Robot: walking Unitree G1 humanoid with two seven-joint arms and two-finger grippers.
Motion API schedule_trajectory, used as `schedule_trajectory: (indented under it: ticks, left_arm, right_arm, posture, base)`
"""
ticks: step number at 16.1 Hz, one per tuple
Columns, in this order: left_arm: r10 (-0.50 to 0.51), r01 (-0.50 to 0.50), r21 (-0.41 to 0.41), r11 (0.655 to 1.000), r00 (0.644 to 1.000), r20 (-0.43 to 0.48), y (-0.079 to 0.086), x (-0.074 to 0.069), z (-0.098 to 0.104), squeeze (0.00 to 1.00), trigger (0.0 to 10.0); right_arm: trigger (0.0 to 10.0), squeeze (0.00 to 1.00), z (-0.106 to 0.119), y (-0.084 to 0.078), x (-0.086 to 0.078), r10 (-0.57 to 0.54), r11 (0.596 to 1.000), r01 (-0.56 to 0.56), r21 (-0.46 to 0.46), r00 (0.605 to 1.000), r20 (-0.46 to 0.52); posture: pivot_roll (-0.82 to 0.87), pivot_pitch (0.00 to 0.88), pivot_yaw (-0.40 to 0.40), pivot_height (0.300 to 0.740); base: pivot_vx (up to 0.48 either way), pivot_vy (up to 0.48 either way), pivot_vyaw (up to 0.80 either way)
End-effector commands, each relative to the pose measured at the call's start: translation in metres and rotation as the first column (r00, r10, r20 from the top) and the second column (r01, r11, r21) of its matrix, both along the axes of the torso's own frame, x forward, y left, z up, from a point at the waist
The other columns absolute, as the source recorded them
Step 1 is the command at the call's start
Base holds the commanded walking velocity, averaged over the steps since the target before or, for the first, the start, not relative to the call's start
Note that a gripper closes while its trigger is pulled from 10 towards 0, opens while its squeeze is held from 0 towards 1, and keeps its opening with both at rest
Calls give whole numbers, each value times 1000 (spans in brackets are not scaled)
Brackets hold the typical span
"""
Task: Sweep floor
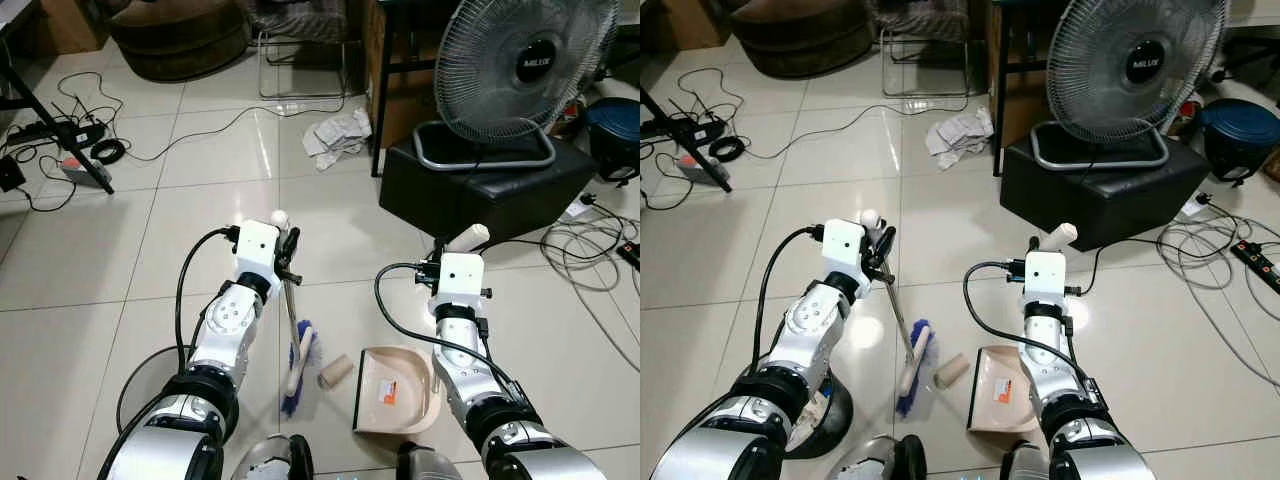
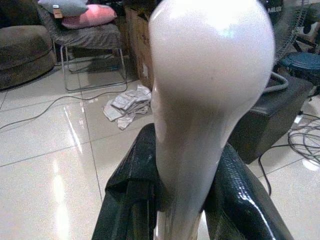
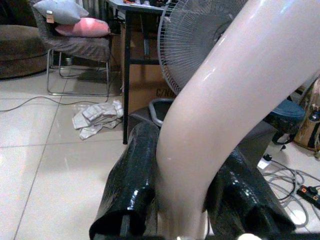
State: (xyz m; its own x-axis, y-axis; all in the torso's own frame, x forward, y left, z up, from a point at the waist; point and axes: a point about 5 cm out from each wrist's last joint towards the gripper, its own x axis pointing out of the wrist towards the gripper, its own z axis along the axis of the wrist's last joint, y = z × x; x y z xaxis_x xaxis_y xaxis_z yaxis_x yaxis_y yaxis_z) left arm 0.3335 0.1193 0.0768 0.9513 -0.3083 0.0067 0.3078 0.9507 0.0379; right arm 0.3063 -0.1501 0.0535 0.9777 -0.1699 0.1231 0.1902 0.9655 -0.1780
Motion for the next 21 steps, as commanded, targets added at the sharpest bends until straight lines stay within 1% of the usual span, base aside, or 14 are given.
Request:
schedule_trajectory:
  ticks: [1,2,3,4,6,7,9,10,13,14,16,17,18,21]
  left_arm:
    - [19,-21,-30,999,997,-70,2,-6,-13,0,10000]
    - [17,-19,-36,999,997,-74,2,-6,-14,0,10000]
    - [-24,8,-131,991,992,-126,-5,-7,-17,0,10000]
    - [-82,41,-236,971,982,-168,-13,-10,-19,0,10000]
    - [-142,83,-309,948,974,-174,-21,-11,-18,0,10000]
    - [-165,102,-327,939,972,-169,-24,-12,-17,0,10000]
    - [-215,153,-333,930,964,-157,-28,-12,-15,0,10000]
    - [-253,192,-340,921,956,-146,-27,-11,-11,0,10000]
    - [-276,235,-309,922,956,-96,-21,-7,-1,0,10000]
    - [-276,248,-274,929,958,-72,-16,-4,4,0,10000]
    - [-226,216,-223,951,974,-21,-1,6,18,0,10000]
    - [-215,208,-217,954,977,-9,1,7,20,0,10000]
    - [-191,193,-222,956,981,30,8,13,32,0,10000]
    - [-198,211,-207,955,977,78,15,20,47,0,10000]
  right_arm:
    - [10000,0,-1,0,0,-5,1000,5,-22,1000,-9]
    - [10000,0,-1,0,0,-9,1000,9,-25,1000,-10]
    - [10000,0,-2,-1,0,-17,1000,16,-24,1000,-17]
    - [10000,0,-3,-1,0,-21,1000,21,-23,1000,-21]
    - [10000,0,-3,-2,0,-25,999,25,-21,999,-21]
    - [10000,0,-3,-2,0,-28,999,27,-19,999,-20]
    - [10000,0,-1,-5,1,-37,999,37,-12,999,-10]
    - [10000,0,1,-12,1,-48,999,48,-3,999,3]
    - [10000,0,4,-21,0,-62,998,62,12,998,25]
    - [10000,0,7,-25,0,-57,998,55,40,997,50]
    - [10000,0,17,-34,0,-63,993,50,106,991,122]
    - [10000,0,19,-36,0,-67,992,52,116,989,133]
    - [10000,0,22,-41,-2,-82,989,60,137,984,159]
    - [10000,0,28,-48,-3,-109,983,75,168,973,202]
  posture:
    - [47,162,104,740]
    - [47,162,104,740]
    - [49,159,105,740]
    - [50,156,106,740]
    - [49,154,106,740]
    - [48,150,108,740]
    - [44,143,110,740]
    - [41,131,110,740]
    - [35,112,105,740]
    - [30,97,103,740]
    - [25,77,101,740]
    - [25,77,101,740]
    - [21,66,100,740]
    - [19,52,100,740]
  base:
    - [0,0,0]
    - [0,0,0]
    - [0,0,0]
    - [0,0,0]
    - [0,0,0]
    - [0,0,0]
    - [0,0,0]
    - [0,0,0]
    - [0,0,0]
    - [0,0,0]
    - [0,0,0]
    - [0,0,0]
    - [0,0,0]
    - [0,0,0]
